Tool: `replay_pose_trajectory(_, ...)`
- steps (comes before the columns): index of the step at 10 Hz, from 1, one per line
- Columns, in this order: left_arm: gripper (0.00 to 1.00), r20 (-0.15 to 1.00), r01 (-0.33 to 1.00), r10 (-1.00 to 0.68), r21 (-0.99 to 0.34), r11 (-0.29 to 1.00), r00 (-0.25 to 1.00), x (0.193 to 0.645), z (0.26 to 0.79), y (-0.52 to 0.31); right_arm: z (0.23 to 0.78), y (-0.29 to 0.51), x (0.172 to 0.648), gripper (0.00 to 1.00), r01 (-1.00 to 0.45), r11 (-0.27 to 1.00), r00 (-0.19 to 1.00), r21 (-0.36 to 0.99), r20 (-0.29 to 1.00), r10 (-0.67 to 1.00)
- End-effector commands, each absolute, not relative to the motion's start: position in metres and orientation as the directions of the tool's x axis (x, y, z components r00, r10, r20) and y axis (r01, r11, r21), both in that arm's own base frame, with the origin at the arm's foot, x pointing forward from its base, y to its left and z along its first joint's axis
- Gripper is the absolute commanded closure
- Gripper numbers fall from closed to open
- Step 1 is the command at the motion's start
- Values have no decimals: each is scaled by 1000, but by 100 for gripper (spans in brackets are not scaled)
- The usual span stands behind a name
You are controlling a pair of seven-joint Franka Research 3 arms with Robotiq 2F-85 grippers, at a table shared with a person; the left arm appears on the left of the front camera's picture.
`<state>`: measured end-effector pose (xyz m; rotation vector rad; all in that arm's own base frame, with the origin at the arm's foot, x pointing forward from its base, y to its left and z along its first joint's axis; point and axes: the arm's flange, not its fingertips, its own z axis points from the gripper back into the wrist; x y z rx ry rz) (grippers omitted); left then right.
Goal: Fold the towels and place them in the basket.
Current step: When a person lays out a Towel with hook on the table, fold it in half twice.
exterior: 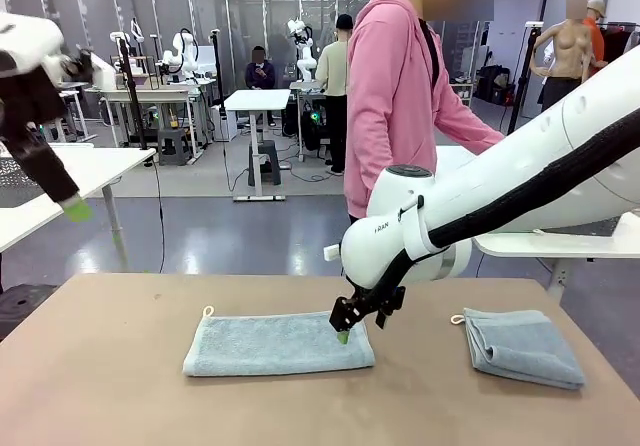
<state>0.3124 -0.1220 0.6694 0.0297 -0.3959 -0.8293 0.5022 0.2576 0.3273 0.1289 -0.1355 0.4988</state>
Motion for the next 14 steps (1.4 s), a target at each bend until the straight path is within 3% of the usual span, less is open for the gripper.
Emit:
replay_pose_trajectory(1,0,366,652,-657,159,742,659,294,697,-114,323,258,506,0,-329,940,942,91,97,320)
replay_pose_trajectory(5,0,423,523,-559,209,826,714,255,745,-93,318,256,522,0,-244,958,969,152,86,233)
replay_pose_trajectory(6,0,426,583,-599,183,791,678,267,734,-98,319,257,525,0,-280,946,957,165,131,260)
replay_pose_trajectory(11,0,426,583,-599,183,791,678,267,734,-98,319,249,514,0,-300,946,953,124,93,290)
replay_pose_trajectory(14,0,426,583,-599,183,791,678,267,734,-98,313,258,529,0,-231,967,971,105,87,223)
